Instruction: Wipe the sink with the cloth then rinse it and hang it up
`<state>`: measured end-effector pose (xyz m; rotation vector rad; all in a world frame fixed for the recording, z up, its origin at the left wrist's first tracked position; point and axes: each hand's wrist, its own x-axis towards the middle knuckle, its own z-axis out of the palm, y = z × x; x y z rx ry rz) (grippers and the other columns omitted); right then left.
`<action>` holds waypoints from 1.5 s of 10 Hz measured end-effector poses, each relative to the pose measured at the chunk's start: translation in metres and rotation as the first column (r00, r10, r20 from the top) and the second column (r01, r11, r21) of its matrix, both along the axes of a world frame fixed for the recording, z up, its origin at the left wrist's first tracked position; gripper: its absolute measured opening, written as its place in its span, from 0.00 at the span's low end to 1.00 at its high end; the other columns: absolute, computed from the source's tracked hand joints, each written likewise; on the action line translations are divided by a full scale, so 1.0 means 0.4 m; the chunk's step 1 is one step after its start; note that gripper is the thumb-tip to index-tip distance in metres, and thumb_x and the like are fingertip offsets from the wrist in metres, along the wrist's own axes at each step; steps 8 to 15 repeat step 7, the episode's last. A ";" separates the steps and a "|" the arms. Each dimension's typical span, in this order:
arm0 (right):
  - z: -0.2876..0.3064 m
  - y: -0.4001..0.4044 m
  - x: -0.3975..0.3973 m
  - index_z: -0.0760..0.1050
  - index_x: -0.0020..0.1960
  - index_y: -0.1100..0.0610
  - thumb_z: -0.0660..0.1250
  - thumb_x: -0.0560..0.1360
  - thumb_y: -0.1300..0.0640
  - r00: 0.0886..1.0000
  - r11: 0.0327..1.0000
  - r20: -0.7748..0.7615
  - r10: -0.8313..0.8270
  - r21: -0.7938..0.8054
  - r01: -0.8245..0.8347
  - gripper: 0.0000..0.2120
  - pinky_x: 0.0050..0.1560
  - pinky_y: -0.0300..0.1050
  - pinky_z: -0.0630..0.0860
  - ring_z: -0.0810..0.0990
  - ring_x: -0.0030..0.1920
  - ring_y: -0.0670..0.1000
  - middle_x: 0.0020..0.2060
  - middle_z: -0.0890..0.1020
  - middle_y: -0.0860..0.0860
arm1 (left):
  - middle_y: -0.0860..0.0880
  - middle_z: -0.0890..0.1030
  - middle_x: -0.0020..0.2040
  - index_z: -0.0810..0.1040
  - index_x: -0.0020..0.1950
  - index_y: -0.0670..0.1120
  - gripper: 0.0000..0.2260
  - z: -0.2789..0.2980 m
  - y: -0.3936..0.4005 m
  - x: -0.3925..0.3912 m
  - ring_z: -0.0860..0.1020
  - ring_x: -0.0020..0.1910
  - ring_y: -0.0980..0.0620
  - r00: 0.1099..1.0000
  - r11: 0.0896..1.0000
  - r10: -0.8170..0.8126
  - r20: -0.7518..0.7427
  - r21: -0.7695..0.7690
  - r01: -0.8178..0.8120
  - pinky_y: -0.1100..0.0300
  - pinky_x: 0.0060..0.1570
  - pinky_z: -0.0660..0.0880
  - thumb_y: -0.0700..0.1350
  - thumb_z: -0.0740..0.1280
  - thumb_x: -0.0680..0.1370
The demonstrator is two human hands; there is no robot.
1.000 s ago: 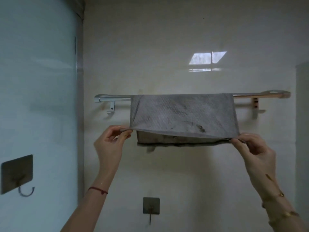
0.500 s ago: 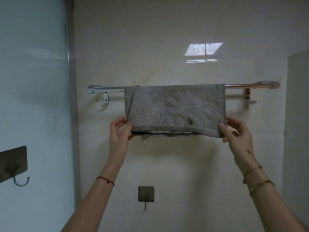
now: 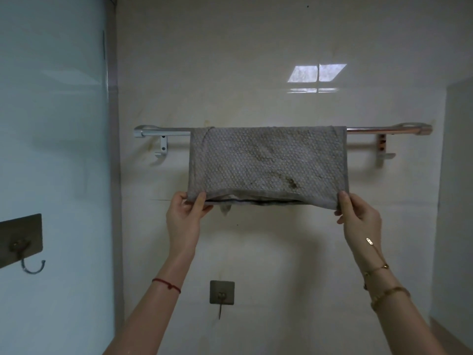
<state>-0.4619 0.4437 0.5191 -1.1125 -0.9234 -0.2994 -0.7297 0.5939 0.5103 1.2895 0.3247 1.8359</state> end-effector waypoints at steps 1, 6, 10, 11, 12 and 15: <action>-0.002 0.004 -0.001 0.78 0.45 0.58 0.64 0.79 0.53 0.996 0.996 -0.071 0.057 0.070 -0.052 0.10 0.30 0.31 0.72 0.74 0.30 0.42 0.32 0.78 0.53 | 0.41 0.82 0.43 0.74 0.43 0.40 0.06 -0.002 0.002 -0.010 0.83 0.44 0.48 0.997 0.996 -0.071 0.021 -0.061 0.072 0.62 0.48 0.82 0.36 0.70 0.77; 0.000 -0.022 0.010 0.79 0.45 0.55 0.67 0.77 0.54 0.983 0.989 -0.118 0.143 0.056 -0.137 0.06 0.33 0.37 0.75 0.76 0.32 0.45 0.35 0.81 0.52 | 0.39 0.82 0.54 0.73 0.53 0.42 0.12 0.030 0.025 -0.047 0.82 0.46 0.52 0.996 0.980 -0.073 -0.051 -0.189 0.062 0.63 0.48 0.81 0.35 0.74 0.74; 0.011 -0.050 0.026 0.79 0.47 0.53 0.68 0.77 0.53 0.981 0.989 -0.126 0.147 0.047 -0.142 0.04 0.37 0.37 0.78 0.80 0.41 0.52 0.38 0.82 0.50 | 0.42 0.82 0.58 0.72 0.60 0.43 0.20 0.033 0.027 -0.090 0.81 0.48 0.55 0.986 0.979 0.062 -0.157 -0.184 -0.091 0.56 0.56 0.79 0.39 0.77 0.72; 0.011 -0.050 0.026 0.79 0.47 0.53 0.68 0.77 0.53 0.981 0.989 -0.126 0.147 0.047 -0.142 0.04 0.37 0.37 0.78 0.80 0.41 0.52 0.38 0.82 0.50 | 0.42 0.82 0.58 0.72 0.60 0.43 0.20 0.033 0.027 -0.090 0.81 0.48 0.55 0.986 0.979 0.062 -0.157 -0.184 -0.091 0.56 0.56 0.79 0.39 0.77 0.72; 0.011 -0.050 0.026 0.79 0.47 0.53 0.68 0.77 0.53 0.981 0.989 -0.126 0.147 0.047 -0.142 0.04 0.37 0.37 0.78 0.80 0.41 0.52 0.38 0.82 0.50 | 0.42 0.82 0.58 0.72 0.60 0.43 0.20 0.033 0.027 -0.090 0.81 0.48 0.55 0.986 0.979 0.062 -0.157 -0.184 -0.091 0.56 0.56 0.79 0.39 0.77 0.72; 0.011 -0.050 0.026 0.79 0.47 0.53 0.68 0.77 0.53 0.981 0.989 -0.126 0.147 0.047 -0.142 0.04 0.37 0.37 0.78 0.80 0.41 0.52 0.38 0.82 0.50 | 0.42 0.82 0.58 0.72 0.60 0.43 0.20 0.033 0.027 -0.090 0.81 0.48 0.55 0.986 0.979 0.062 -0.157 -0.184 -0.091 0.56 0.56 0.79 0.39 0.77 0.72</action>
